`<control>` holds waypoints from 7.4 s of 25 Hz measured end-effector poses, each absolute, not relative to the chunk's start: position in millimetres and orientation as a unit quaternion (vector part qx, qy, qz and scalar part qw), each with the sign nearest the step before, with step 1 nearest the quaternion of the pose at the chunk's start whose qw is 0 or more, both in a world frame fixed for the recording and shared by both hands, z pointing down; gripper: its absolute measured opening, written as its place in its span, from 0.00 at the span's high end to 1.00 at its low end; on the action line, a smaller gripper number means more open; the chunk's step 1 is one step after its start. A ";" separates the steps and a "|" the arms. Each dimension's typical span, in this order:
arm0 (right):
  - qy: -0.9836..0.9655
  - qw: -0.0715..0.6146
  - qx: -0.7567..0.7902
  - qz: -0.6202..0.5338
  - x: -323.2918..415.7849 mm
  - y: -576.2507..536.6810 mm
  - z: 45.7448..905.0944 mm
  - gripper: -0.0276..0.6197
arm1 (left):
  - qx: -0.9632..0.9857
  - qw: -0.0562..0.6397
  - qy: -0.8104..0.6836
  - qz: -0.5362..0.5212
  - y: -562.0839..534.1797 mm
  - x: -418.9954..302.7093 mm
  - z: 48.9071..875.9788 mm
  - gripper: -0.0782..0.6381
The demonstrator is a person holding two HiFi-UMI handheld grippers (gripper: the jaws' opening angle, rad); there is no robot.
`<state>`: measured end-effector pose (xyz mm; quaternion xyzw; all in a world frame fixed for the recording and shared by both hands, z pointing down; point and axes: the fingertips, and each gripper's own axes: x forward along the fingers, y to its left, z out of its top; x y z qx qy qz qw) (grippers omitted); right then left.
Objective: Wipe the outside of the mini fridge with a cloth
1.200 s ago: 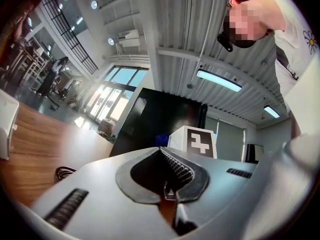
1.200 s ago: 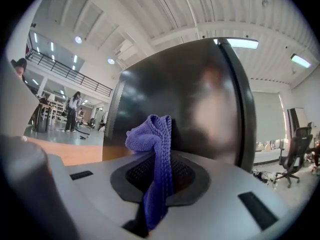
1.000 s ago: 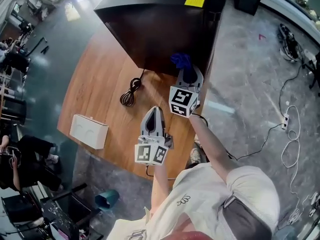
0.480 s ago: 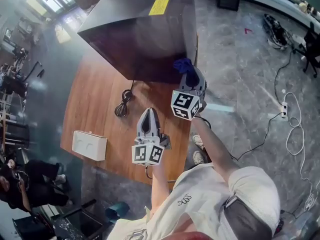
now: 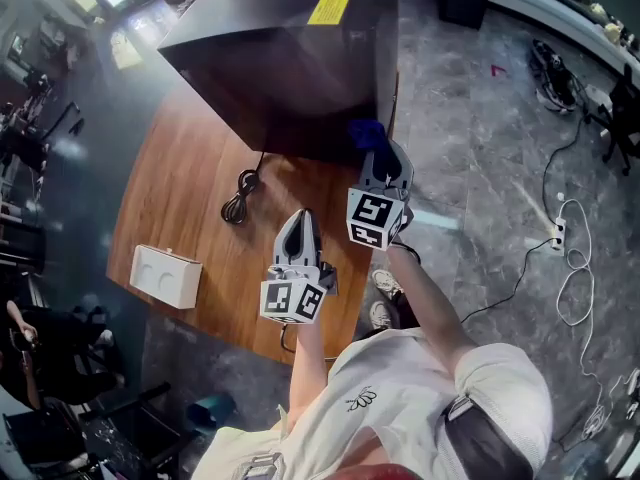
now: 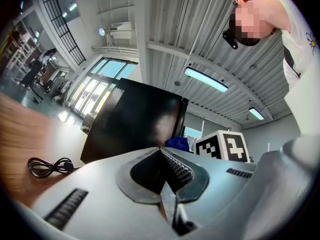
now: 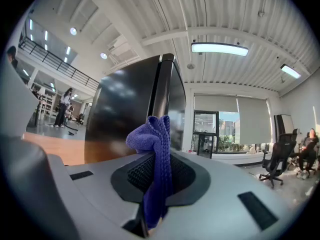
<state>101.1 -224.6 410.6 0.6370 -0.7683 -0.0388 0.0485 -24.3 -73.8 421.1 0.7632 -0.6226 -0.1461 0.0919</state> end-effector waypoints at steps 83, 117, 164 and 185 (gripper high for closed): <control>-0.793 0.066 0.606 -0.014 35.6 -243.6 437.2 0.86 | 0.676 0.119 -0.716 -0.130 -62.3 -154.5 463.9 0.88; -0.877 0.037 0.478 0.031 -188.3 -235.4 484.5 0.86 | 0.640 0.147 -0.745 -0.120 -45.0 -191.7 501.6 0.88; -0.806 0.111 0.581 -0.019 -21.6 -252.9 521.6 0.86 | 0.666 0.154 -0.722 -0.112 -78.0 -176.1 511.0 0.88; -0.763 0.126 0.634 0.004 78.4 -245.5 526.7 0.86 | 0.704 0.156 -0.686 -0.097 -94.5 -122.6 502.0 0.88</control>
